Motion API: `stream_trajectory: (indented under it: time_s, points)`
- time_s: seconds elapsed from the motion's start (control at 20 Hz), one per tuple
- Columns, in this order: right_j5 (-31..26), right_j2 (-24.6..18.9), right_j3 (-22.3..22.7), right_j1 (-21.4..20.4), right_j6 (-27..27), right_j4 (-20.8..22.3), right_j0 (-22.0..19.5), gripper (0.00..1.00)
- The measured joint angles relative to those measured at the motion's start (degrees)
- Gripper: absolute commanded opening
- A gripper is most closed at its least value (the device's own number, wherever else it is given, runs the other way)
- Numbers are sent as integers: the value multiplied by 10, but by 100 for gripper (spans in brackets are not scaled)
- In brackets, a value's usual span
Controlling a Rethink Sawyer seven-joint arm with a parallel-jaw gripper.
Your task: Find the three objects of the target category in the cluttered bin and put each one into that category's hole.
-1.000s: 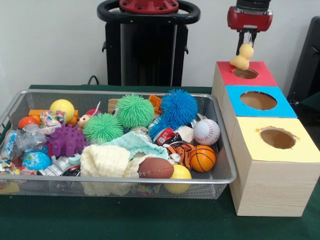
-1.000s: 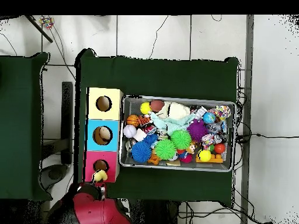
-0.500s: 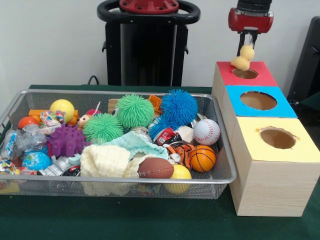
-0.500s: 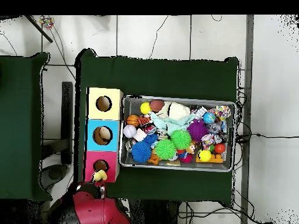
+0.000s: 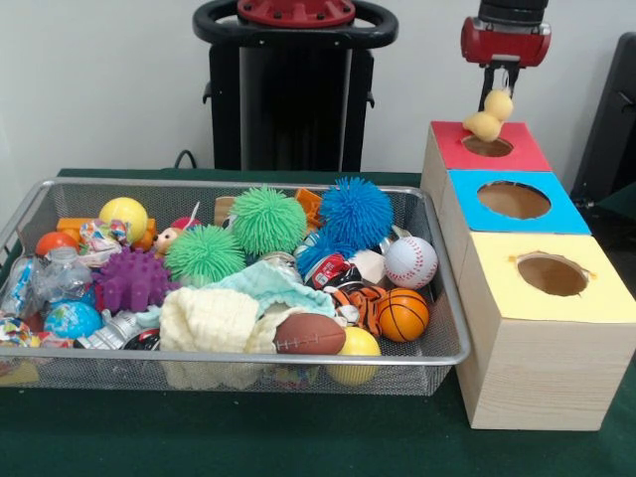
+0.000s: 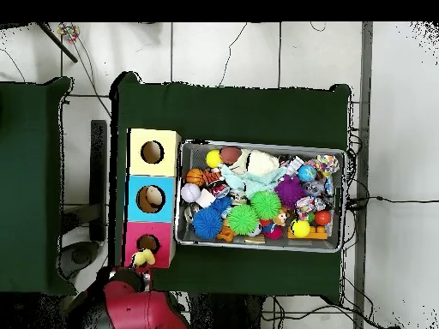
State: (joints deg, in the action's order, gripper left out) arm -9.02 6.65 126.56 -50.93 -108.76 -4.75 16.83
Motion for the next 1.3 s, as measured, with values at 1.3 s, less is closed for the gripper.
stream_trajectory:
  time_s: [1.3]
  points:
    - [0, 11, -39, 36, 0, -17, 17, 0]
